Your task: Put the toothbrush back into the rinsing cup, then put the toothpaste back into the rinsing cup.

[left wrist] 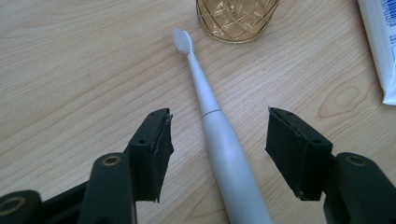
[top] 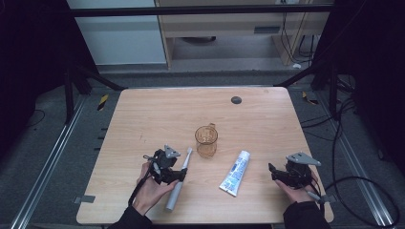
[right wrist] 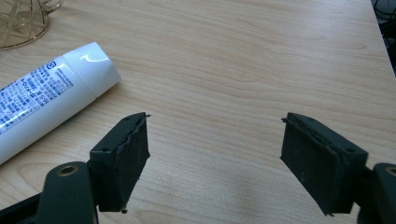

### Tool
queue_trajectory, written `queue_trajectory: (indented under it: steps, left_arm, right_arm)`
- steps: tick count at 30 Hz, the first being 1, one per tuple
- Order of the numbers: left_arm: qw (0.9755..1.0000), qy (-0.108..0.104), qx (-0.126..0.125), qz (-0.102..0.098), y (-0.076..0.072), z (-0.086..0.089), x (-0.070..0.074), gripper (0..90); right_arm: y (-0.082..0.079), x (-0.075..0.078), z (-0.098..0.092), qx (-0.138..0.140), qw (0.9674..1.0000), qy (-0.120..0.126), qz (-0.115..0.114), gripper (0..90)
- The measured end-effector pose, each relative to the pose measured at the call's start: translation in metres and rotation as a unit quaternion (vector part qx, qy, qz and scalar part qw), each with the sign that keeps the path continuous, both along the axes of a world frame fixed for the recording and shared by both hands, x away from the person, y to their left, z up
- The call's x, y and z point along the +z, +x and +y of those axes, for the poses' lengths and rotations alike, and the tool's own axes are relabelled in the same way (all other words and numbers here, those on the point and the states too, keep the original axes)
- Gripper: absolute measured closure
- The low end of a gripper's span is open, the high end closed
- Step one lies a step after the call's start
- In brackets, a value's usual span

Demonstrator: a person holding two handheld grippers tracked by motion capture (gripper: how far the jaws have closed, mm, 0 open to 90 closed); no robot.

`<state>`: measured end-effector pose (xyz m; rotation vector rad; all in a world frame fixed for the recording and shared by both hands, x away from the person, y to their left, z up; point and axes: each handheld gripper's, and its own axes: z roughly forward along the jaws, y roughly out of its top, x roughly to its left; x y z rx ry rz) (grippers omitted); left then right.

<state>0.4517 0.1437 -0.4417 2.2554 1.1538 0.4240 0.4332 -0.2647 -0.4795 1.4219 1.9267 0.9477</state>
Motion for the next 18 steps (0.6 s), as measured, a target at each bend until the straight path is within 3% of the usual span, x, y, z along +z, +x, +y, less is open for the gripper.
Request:
queue_trajectory:
  steps: [8, 18]
  left_arm:
    - [0.9998, 0.012, -0.001, 0.018, 0.005, -0.007, -0.012, 41.0]
    - [0.9996, 0.012, 0.001, 0.028, 0.010, -0.005, -0.015, 44.3]
  right_arm:
    - [0.000, 0.000, -0.001, 0.002, 1.0000, -0.001, 0.002, 23.3]
    - [0.001, -0.001, 0.001, 0.007, 1.0000, -0.005, 0.004, 23.4]
